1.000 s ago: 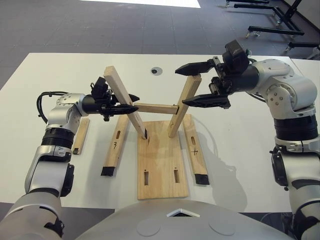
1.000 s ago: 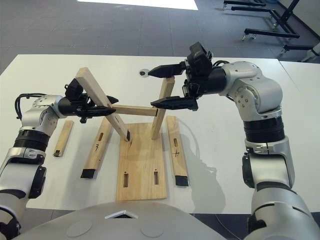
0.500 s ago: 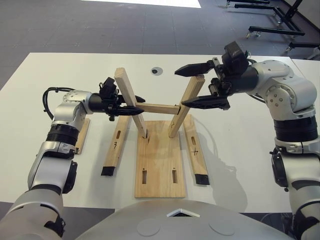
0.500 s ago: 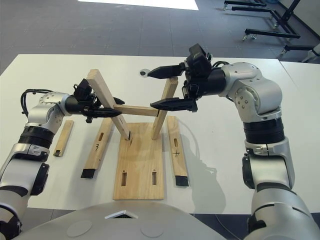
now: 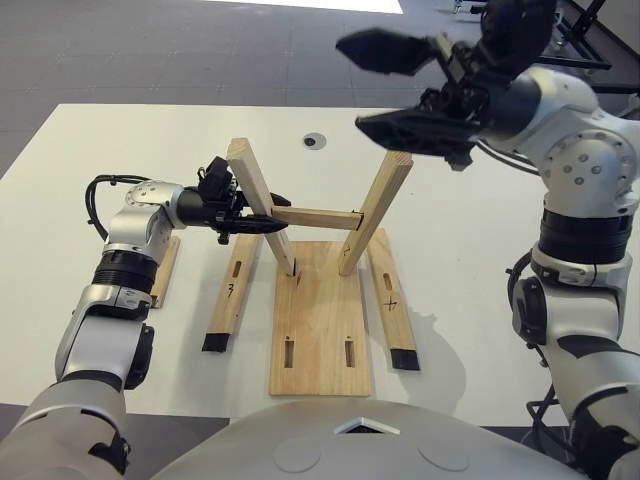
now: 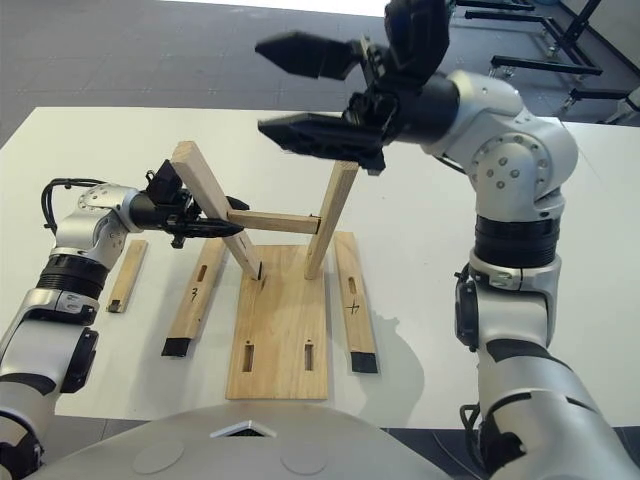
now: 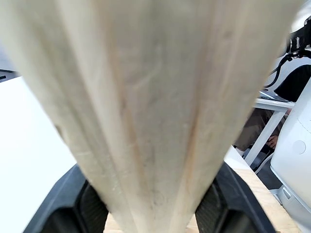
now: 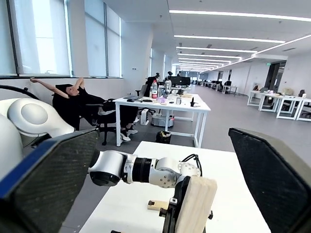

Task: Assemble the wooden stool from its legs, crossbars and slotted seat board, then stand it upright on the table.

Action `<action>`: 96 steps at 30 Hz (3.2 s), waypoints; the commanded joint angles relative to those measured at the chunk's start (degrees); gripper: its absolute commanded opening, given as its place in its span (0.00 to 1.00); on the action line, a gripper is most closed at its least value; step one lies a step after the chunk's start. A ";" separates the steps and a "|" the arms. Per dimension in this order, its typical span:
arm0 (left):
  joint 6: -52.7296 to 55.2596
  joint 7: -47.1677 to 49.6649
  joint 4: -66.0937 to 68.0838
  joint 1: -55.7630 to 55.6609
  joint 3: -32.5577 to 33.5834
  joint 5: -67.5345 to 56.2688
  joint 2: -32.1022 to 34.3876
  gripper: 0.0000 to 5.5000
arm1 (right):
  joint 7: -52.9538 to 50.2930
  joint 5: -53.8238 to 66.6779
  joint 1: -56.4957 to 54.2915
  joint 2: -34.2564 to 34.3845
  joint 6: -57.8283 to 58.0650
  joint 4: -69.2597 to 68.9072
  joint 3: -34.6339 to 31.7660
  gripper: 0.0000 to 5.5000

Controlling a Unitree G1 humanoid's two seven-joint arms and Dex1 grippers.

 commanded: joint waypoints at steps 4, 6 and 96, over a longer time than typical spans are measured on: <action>2.51 0.85 1.82 6.08 -6.09 8.65 1.87 0.37 | -14.50 -23.74 -3.33 -0.38 -10.77 -10.45 12.23 0.89; 3.18 1.01 0.90 6.28 -6.22 8.46 2.22 0.37 | -16.99 -30.48 -0.90 -0.17 -13.91 -14.46 16.71 0.89; 3.68 6.63 -8.15 2.81 -18.18 13.95 5.86 0.37 | 12.60 -26.41 15.12 -2.43 -10.01 14.73 11.32 0.89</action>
